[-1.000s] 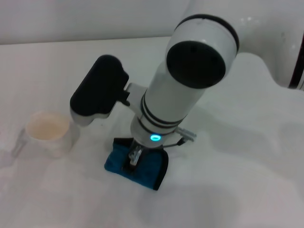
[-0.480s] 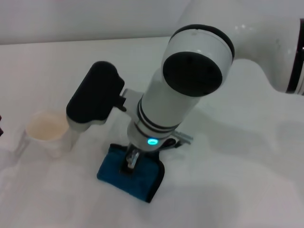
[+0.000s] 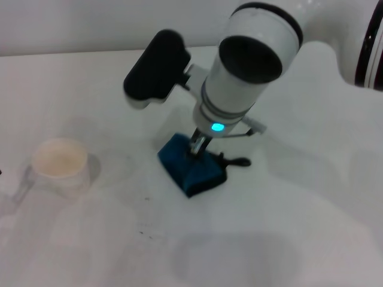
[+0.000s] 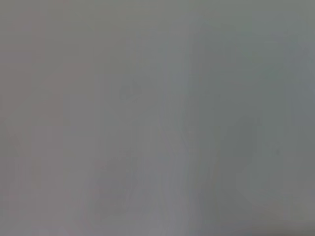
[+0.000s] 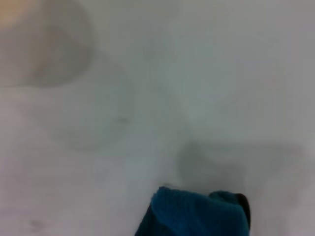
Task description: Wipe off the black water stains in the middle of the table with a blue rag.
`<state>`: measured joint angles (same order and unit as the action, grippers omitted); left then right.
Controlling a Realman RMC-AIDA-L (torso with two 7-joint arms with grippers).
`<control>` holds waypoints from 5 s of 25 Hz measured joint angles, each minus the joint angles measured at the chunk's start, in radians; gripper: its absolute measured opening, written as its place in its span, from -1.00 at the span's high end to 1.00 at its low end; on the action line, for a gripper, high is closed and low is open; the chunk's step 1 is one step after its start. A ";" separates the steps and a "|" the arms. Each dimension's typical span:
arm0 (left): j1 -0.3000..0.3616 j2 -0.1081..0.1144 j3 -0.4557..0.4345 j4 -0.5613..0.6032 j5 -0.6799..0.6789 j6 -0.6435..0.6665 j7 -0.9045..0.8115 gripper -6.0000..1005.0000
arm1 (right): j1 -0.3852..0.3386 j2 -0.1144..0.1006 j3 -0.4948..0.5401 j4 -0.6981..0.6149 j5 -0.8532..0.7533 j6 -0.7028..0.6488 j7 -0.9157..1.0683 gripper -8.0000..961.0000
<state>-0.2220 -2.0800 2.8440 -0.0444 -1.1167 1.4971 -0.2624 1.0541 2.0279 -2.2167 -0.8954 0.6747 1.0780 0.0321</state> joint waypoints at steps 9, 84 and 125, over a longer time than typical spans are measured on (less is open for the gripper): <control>0.003 0.000 0.000 0.000 -0.003 0.000 0.000 -0.75 | -0.021 -0.001 0.059 0.043 -0.101 0.008 0.001 0.92; -0.019 0.005 -0.002 -0.021 -0.051 -0.015 0.003 -0.75 | -0.405 -0.012 0.444 -0.383 -0.339 0.425 -0.181 0.92; -0.042 0.008 -0.002 -0.033 -0.084 -0.022 0.003 -0.75 | -0.584 -0.015 0.803 -0.536 -0.341 0.208 -0.378 0.14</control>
<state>-0.2644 -2.0718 2.8424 -0.0778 -1.2012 1.4749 -0.2591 0.4705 2.0126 -1.4142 -1.4319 0.3341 1.2858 -0.3455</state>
